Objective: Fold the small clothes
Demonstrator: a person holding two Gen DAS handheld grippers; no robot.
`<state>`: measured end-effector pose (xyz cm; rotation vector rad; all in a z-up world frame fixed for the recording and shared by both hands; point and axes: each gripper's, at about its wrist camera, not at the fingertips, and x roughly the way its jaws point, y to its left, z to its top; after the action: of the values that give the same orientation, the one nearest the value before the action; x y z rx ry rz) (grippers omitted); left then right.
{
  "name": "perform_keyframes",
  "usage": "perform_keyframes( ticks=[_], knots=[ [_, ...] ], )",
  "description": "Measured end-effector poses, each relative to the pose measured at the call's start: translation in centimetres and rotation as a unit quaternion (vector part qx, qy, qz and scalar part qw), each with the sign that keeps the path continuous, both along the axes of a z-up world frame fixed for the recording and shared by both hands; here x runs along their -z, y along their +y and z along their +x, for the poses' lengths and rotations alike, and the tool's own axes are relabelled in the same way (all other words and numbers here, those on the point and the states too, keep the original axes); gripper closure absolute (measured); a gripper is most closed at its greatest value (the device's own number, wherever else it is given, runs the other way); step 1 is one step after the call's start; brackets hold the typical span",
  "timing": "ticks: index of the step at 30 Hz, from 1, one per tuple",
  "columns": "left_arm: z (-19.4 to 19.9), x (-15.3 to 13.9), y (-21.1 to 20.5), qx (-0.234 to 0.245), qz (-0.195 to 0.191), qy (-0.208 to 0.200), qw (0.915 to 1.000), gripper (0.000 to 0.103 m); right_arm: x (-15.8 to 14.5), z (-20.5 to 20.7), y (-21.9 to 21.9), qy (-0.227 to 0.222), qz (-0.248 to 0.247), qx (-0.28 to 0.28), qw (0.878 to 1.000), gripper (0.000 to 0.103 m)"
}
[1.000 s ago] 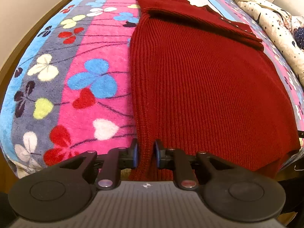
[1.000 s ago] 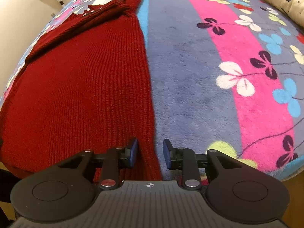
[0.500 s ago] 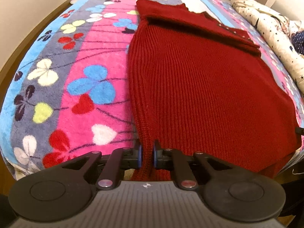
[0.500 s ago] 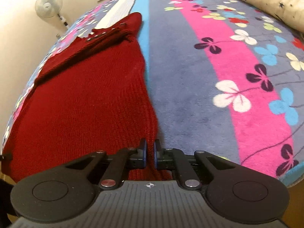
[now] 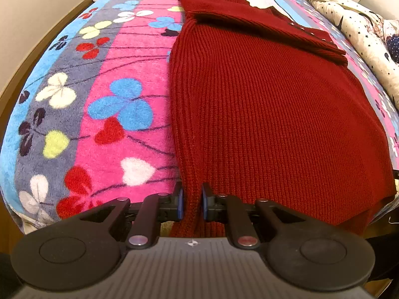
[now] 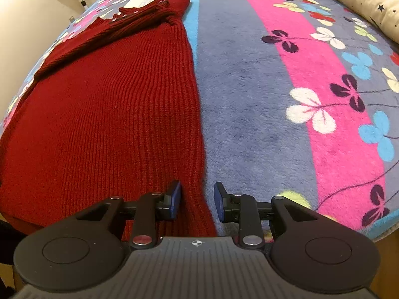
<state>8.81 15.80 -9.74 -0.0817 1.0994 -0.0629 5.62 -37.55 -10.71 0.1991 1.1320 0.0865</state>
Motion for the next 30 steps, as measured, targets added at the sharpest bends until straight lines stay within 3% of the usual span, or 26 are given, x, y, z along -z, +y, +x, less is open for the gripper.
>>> perform_keyframes(
  ticks=[18,25,30],
  knots=[
    [-0.02,0.03,-0.06,0.000,0.001,0.001,1.0000,0.089,0.12,0.24,0.20,-0.001,-0.002,-0.005,1.000,0.072],
    [0.01,0.04,-0.07,0.000,0.001,0.000,1.0000,0.089,-0.04,0.18,0.59,-0.009,-0.002,-0.021,1.000,0.088],
    [0.05,0.03,-0.15,-0.001,0.001,0.001,1.0000,0.089,-0.60,0.10,0.01,-0.022,0.010,-0.008,1.000,0.090]
  ],
)
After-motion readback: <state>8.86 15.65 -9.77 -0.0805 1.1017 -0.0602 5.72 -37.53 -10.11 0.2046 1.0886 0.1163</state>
